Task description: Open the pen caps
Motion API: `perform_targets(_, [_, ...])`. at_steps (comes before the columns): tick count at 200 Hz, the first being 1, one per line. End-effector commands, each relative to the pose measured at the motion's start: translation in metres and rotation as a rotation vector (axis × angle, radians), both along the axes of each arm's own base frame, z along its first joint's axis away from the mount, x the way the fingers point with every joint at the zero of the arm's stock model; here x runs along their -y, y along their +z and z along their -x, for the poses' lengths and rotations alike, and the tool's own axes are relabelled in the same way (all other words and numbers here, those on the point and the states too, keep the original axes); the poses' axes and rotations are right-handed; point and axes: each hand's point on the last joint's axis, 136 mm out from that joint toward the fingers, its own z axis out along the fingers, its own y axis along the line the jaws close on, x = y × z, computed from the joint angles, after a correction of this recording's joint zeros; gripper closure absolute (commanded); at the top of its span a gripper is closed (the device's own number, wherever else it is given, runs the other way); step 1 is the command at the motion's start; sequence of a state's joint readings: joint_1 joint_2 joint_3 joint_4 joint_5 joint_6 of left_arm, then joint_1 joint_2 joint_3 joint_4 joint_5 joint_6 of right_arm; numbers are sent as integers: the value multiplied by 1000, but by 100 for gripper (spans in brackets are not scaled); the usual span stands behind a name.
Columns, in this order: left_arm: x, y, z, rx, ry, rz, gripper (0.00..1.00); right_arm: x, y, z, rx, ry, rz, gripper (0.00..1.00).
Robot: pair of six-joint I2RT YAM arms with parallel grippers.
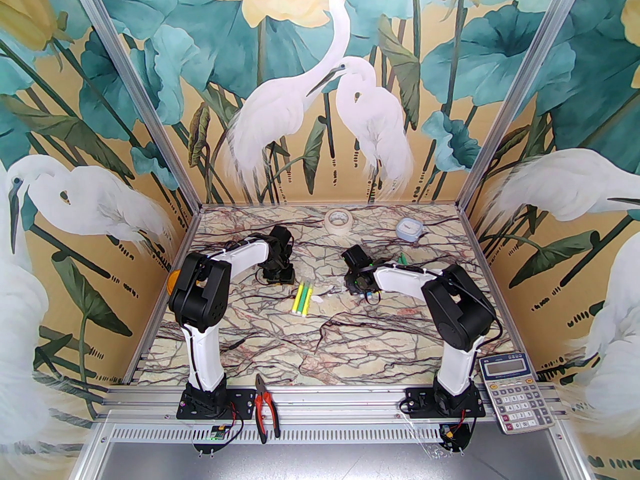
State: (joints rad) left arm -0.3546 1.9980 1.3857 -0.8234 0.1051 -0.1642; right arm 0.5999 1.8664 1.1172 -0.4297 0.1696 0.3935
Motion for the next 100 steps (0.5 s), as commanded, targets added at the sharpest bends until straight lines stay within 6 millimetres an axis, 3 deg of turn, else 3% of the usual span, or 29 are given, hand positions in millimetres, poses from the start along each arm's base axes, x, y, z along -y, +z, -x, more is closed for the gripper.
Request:
perform_targets(1, [-2, 4, -2, 11, -5, -22, 63, 4, 10, -6, 25, -23, 29, 81])
perform_targets(44, [10, 24, -7, 67, -14, 55, 54, 5, 23, -9, 51, -15, 33, 74])
perform_targets(100, [12, 36, -2, 84, -21, 84, 54, 5, 29, -9, 59, -11, 32, 72])
